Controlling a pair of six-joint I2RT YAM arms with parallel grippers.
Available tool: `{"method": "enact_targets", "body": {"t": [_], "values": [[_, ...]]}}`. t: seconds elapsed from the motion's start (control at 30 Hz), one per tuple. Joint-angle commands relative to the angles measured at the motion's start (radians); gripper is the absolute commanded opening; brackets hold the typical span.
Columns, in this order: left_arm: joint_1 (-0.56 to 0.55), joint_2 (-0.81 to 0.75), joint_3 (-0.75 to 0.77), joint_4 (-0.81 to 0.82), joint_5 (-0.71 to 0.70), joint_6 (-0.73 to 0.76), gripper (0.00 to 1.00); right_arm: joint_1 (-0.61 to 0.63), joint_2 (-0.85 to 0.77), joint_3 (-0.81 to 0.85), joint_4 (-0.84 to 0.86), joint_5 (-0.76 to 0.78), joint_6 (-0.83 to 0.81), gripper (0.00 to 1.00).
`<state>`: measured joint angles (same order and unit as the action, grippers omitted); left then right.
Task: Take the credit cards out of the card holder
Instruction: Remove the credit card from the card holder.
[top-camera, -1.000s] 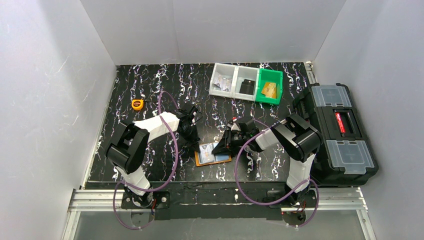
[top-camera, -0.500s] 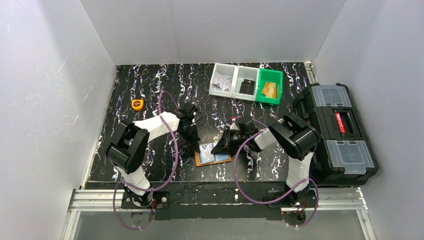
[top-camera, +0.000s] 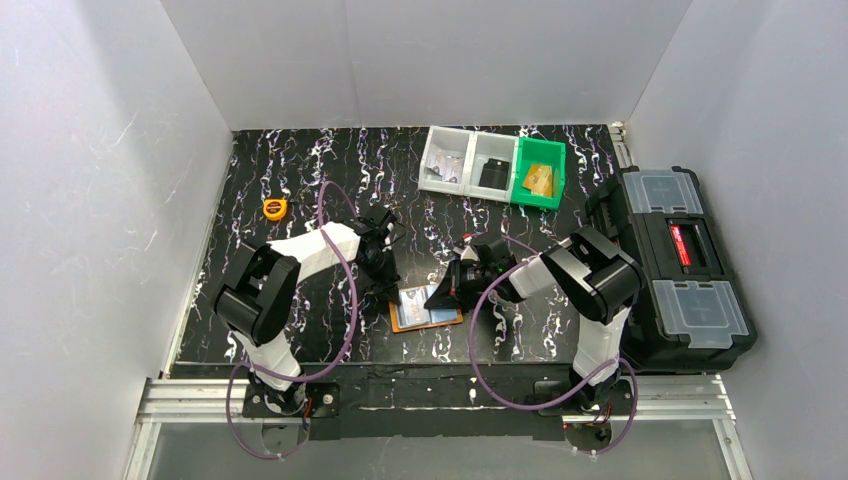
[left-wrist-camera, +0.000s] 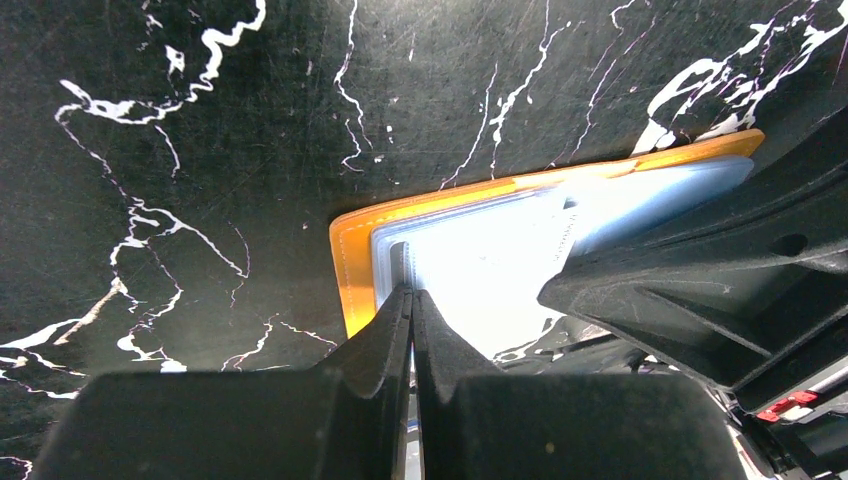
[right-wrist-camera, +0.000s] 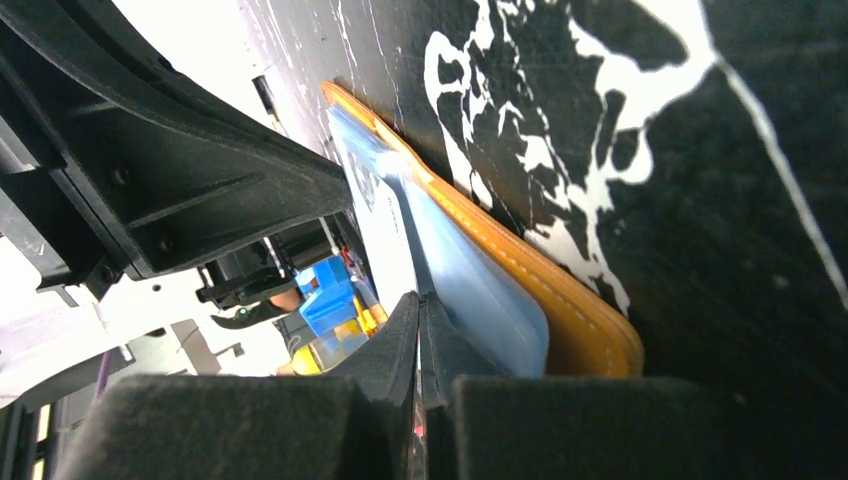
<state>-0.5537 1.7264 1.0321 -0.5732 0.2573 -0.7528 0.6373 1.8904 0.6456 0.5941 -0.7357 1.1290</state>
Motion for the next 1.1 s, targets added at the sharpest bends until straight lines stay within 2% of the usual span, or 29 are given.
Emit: {"method": "enact_targets", "body": {"t": [0.0, 0.4, 0.57, 0.7, 0.87, 1.07], "values": [[-0.003, 0.062, -0.047, -0.095, -0.164, 0.05, 0.0, 0.004, -0.061, 0.007, -0.155, 0.079, -0.079, 0.04], [0.003, 0.066, -0.049, -0.098, -0.163, 0.059, 0.0, -0.012, -0.138, 0.009, -0.297, 0.15, -0.17, 0.04], [0.003, 0.071, -0.047, -0.088, -0.148, 0.059, 0.0, -0.011, -0.098, 0.026, -0.242, 0.079, -0.155, 0.22], [0.003, 0.074, -0.044, -0.085, -0.14, 0.058, 0.0, -0.003, -0.059, 0.051, -0.224, 0.05, -0.141, 0.3], [0.002, 0.079, -0.037, -0.084, -0.135, 0.059, 0.0, 0.008, -0.029, 0.079, -0.207, 0.038, -0.12, 0.3], [0.002, 0.08, -0.035, -0.083, -0.134, 0.058, 0.0, 0.009, -0.02, 0.066, -0.194, 0.045, -0.108, 0.18]]}}
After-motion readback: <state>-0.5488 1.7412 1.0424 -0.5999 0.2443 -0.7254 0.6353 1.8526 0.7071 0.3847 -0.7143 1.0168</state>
